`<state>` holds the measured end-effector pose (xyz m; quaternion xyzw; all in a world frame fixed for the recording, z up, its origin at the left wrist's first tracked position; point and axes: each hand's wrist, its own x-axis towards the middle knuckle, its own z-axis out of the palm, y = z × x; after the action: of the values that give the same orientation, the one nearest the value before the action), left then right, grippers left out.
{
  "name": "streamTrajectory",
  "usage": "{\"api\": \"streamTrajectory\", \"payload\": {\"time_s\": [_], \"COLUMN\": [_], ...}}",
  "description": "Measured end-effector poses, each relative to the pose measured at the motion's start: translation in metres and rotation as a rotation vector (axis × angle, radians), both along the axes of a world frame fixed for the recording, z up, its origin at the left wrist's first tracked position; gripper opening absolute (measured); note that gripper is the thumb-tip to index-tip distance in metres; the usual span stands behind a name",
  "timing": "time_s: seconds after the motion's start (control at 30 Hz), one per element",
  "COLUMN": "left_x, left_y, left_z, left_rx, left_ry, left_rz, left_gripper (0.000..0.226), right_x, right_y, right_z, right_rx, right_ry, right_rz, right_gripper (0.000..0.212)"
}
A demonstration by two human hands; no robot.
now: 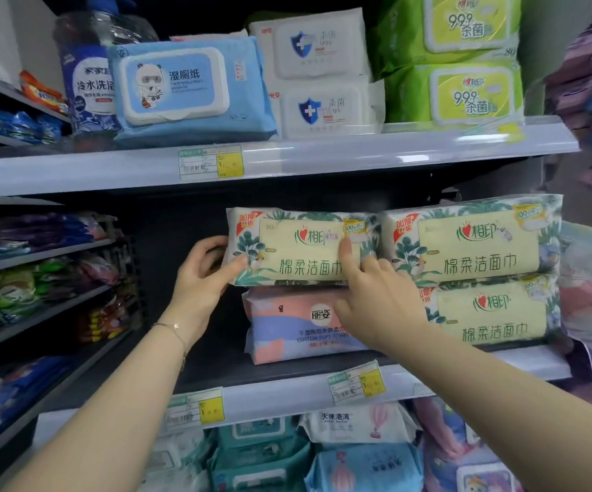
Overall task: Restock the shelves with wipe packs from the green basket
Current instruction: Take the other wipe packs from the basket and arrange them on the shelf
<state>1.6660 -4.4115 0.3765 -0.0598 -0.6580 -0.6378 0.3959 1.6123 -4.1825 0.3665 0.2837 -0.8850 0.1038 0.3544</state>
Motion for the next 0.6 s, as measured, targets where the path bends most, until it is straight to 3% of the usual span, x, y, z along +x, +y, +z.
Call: {"api": "streamTrajectory", "payload": {"time_s": [0.13, 0.3, 0.47, 0.6], "left_x": [0.005, 0.003, -0.013, -0.020], "left_y": [-0.003, -0.002, -0.002, -0.005], "left_z": [-0.018, -0.025, -0.029, -0.029], "left_rx": [-0.065, -0.166, -0.147, -0.144], "left_ry": [-0.075, -0.106, -0.156, -0.193], "left_rz": [-0.012, 0.009, 0.047, 0.073], "left_gripper": [0.036, 0.029, 0.030, 0.029], "right_x": [-0.001, -0.013, -0.025, -0.029], "right_y": [-0.007, -0.009, -0.017, -0.023], "right_z": [-0.002, -0.010, -0.011, -0.008], "right_rx": [0.067, -0.062, -0.100, -0.063], "right_ry": [0.082, 0.299, 0.325, 0.304], "right_rz": [0.014, 0.021, 0.097, 0.134], "right_gripper": [0.067, 0.052, 0.055, 0.037]}}
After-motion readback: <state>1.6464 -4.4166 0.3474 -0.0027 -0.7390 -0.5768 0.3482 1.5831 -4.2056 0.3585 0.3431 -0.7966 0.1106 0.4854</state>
